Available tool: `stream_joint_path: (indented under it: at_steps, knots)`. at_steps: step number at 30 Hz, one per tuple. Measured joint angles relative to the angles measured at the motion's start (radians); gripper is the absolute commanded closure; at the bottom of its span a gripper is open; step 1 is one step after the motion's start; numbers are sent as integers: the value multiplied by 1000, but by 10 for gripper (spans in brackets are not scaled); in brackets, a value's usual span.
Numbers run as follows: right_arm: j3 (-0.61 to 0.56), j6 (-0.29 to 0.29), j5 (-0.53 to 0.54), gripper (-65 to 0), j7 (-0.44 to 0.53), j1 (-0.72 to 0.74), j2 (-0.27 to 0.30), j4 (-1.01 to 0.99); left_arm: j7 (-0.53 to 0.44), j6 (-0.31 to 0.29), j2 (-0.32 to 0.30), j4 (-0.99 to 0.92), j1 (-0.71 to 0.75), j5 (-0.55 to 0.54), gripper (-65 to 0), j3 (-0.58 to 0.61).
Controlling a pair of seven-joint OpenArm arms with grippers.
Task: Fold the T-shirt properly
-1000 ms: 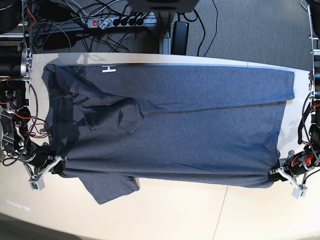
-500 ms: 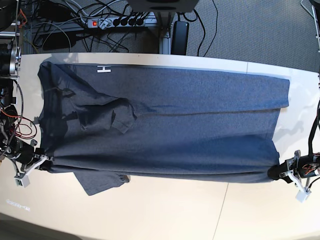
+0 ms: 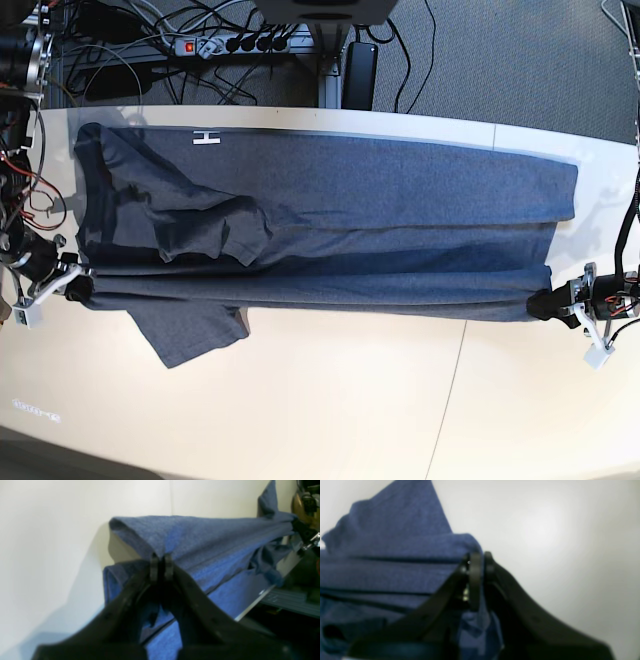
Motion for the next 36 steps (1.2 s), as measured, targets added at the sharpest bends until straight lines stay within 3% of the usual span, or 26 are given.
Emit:
stream_joint_path:
  at_steps: [7,17,19,20,21,30,36]
  knots:
    - [4,-1,5,0,2,-56,0,24,-4,0,-14,161,92,31,0,0]
    - [4,-1,4,-2,1,-60,0,24,-58,0,-13,180,130,114,0,1]
    - [4,-1,-2,-243,2,-59,0,24,-80,0,-13,180,130,139,0,1]
    - [4,-1,-6,-341,3,-58,0,24,-83,0,-14,180,130,149,0,1]
    - [4,-1,-6,-396,3,-58,1,24,-85,0,-15,180,130,150,0,1]
    - [5,-1,3,-408,12,-46,2,24,-97,0,-15,180,130,158,0,1]
    - [6,-1,10,-407,23,73,3,24,-99,0,-14,180,130,159,0,1]
